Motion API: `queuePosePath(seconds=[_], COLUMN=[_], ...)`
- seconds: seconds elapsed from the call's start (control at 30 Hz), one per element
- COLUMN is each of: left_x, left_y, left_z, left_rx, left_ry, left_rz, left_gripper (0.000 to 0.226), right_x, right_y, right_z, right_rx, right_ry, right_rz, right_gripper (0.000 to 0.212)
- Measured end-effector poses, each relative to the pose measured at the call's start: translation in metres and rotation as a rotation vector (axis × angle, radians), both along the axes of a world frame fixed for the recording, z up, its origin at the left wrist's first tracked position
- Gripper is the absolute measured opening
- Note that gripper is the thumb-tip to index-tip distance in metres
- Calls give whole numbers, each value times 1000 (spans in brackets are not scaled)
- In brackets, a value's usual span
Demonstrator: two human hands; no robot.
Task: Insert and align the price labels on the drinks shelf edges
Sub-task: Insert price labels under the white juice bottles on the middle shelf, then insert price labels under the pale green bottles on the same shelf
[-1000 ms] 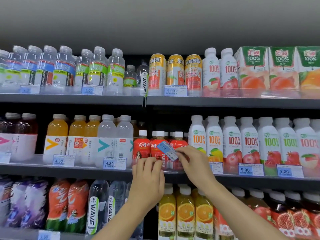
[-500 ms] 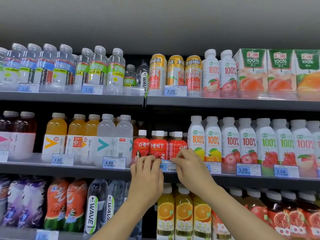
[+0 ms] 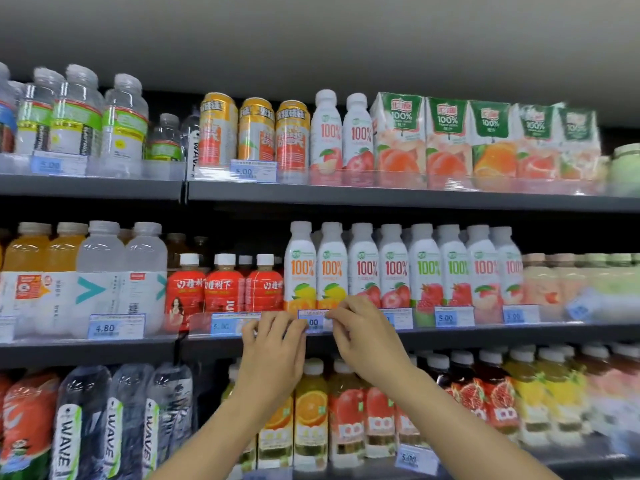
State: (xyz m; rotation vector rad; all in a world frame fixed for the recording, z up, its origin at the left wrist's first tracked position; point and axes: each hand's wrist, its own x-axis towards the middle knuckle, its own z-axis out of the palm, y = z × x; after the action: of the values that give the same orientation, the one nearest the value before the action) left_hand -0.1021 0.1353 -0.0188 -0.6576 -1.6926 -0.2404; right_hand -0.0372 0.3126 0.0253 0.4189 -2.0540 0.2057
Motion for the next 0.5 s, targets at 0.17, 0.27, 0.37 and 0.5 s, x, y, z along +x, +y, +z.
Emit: queuePosePath(seconds=[0.17,0.27,0.37,0.5], left_x=[8,12,20,28], left_y=[57,88,113,132], left_z=[1,4,10,13], left_rx=[23,67,103,94], left_ry=[-49,-45,-89,-162], left_rz=[-52,-43,12,101], left_gripper=[24,12,26,33], right_x=[13,17,19,17], right_y=[67,105,134,152], right_z=[4,11,14,12], right_rx=[-31,-74,-57,32], right_ry=[-27,-33,-10,24], right_rz=[-51,-71,-88,-87], right_gripper=[23,25,26,24])
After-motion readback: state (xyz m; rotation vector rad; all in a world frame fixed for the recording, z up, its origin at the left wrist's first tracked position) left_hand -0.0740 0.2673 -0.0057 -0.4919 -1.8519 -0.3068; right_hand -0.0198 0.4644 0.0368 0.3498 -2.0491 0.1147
